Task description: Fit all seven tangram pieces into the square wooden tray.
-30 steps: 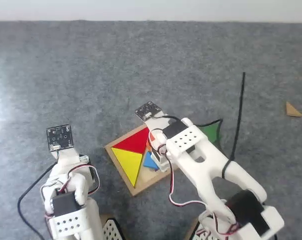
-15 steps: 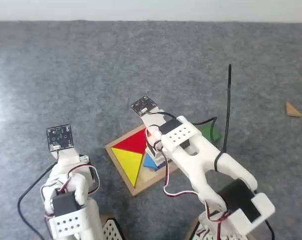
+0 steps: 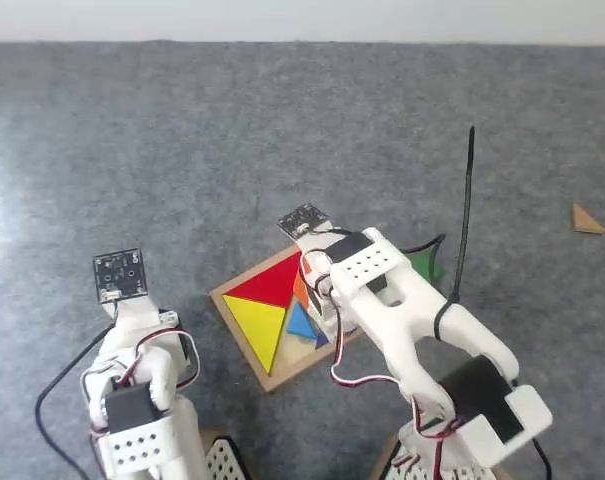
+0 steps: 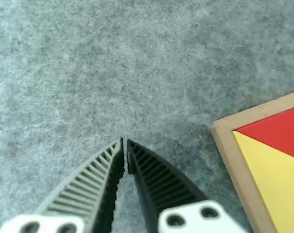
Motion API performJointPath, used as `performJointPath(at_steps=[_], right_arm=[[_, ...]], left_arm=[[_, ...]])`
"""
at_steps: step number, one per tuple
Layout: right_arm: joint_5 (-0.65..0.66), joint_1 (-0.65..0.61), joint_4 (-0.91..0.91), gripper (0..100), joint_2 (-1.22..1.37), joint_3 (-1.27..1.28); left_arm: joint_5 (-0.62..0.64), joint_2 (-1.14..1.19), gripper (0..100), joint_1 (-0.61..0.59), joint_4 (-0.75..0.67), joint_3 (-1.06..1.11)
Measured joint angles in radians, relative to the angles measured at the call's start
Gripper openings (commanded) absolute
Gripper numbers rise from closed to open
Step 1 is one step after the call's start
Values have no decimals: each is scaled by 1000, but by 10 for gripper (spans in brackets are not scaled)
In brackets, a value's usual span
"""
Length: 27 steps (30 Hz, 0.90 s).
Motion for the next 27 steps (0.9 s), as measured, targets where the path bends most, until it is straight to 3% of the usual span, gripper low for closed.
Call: performJointPath(at_steps=[12, 19, 27], right_arm=[[14, -21, 38, 6, -126, -51], [14, -120, -32, 6, -103, -51], [14, -121, -103, 6, 0, -51]], left_arm=[[0, 0, 13, 0, 0, 0], [0, 0, 13, 0, 0, 0], [0, 0, 13, 0, 0, 0]])
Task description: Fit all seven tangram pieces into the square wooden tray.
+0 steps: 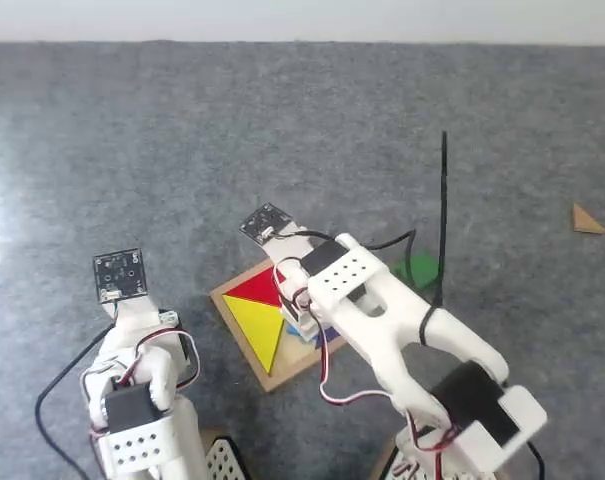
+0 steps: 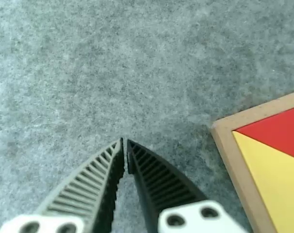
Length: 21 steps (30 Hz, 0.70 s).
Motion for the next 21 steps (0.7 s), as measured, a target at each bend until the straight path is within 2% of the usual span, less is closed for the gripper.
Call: performJointPath(at_steps=[10, 17, 21], right_arm=[[-2, -9, -129, 6, 74, -2], [0, 23, -87, 6, 66, -58], [0, 48, -35, 6, -32, -60]], left_arm=[[0, 0, 13, 0, 0, 0], [0, 0, 13, 0, 0, 0], [0, 0, 13, 0, 0, 0]])
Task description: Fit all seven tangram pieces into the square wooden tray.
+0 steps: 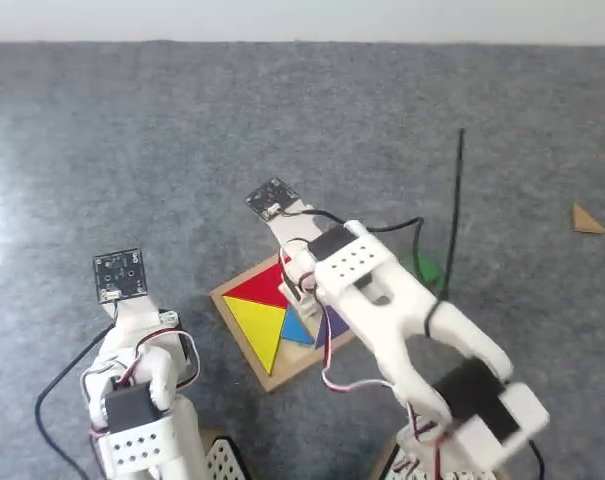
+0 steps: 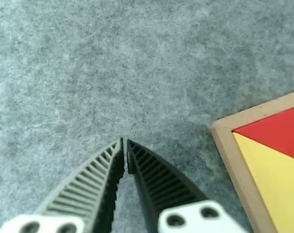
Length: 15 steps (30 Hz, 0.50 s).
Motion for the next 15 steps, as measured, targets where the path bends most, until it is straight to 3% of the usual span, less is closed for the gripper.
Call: performJointPath(at_steps=[6, 15], right_arm=[[0, -149, -5, 6, -112, 110], [0, -161, -29, 6, -57, 135]], left_arm=[[0, 0, 13, 0, 0, 0], [0, 0, 13, 0, 0, 0]])
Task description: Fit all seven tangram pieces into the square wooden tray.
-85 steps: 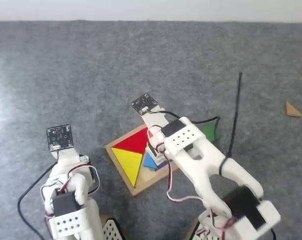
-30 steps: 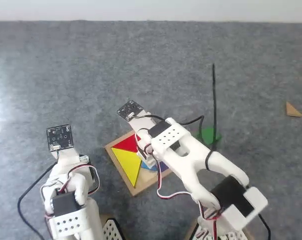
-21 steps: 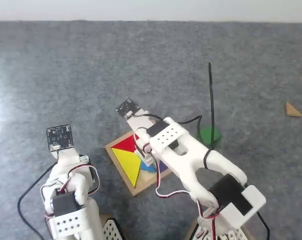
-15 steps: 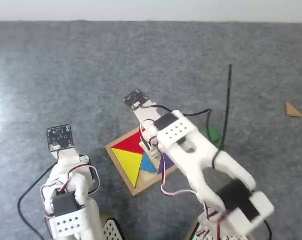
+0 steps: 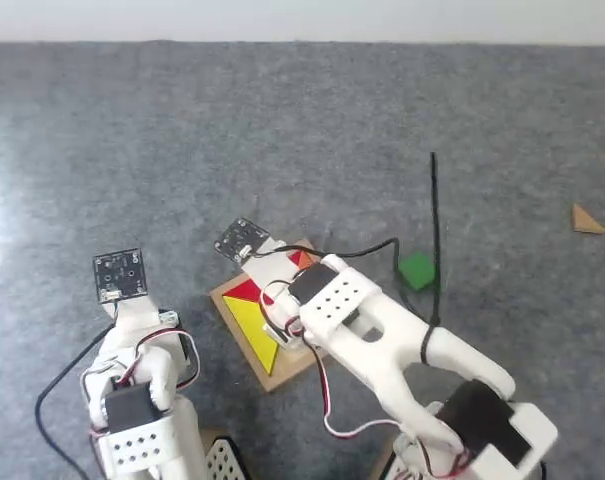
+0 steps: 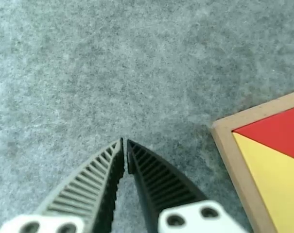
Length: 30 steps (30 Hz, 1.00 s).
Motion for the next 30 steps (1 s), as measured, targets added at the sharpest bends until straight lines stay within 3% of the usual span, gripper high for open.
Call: performJointPath(at_steps=[10, 22, 30], right_arm=[[0, -28, 5, 6, 48, 3], [0, -75, -32, 6, -124, 124], [-38, -81, -64, 6, 23, 92]], left_arm=[[0, 0, 13, 0, 0, 0], [0, 0, 13, 0, 0, 0], [0, 0, 13, 0, 0, 0]])
